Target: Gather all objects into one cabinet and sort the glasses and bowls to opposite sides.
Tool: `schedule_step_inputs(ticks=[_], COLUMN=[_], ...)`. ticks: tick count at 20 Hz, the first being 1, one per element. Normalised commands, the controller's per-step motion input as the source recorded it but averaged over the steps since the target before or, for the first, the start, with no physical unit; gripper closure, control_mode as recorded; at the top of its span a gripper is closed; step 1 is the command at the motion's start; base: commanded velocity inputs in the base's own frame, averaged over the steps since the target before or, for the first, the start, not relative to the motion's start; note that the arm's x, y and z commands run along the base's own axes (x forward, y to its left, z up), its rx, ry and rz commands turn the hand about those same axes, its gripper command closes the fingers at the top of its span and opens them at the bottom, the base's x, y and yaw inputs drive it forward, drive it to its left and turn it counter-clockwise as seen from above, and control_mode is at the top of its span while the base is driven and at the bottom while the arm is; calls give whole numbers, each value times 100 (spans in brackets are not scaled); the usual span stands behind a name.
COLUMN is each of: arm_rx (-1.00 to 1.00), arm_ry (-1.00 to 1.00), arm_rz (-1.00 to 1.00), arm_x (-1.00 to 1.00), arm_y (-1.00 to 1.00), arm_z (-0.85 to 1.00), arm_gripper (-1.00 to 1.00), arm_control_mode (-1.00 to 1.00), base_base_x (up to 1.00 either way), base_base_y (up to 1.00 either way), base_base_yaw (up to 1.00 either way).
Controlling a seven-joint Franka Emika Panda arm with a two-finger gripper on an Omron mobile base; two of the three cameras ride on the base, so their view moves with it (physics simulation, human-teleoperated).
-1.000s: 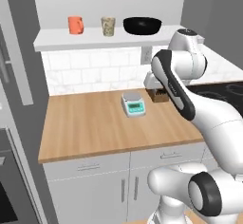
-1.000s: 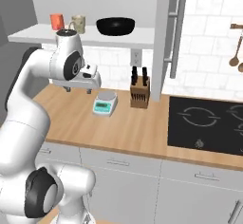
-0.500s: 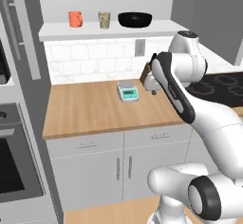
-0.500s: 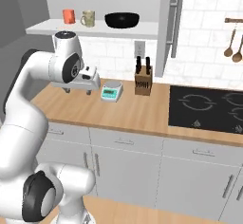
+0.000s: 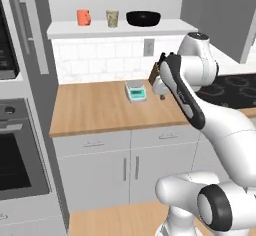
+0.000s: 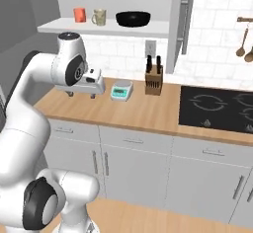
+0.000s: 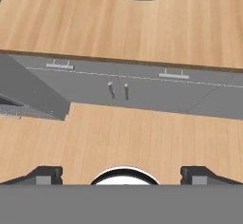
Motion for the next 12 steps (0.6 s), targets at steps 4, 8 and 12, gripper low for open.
schedule_step_inputs(ticks=[4, 8, 12], arm_rx=[0, 0, 0], arm_ry=[0, 0, 0], arm_rz=[0, 0, 0], arm_x=[0, 0, 0], arm_y=[0, 0, 0], arm_z=[0, 0, 0], arm_gripper=[-100, -100, -100], arm_control_mode=[100, 100, 100], base_base_x=[-28, -12, -12], base_base_y=[0, 1, 1], base_base_yaw=[-49, -83, -89])
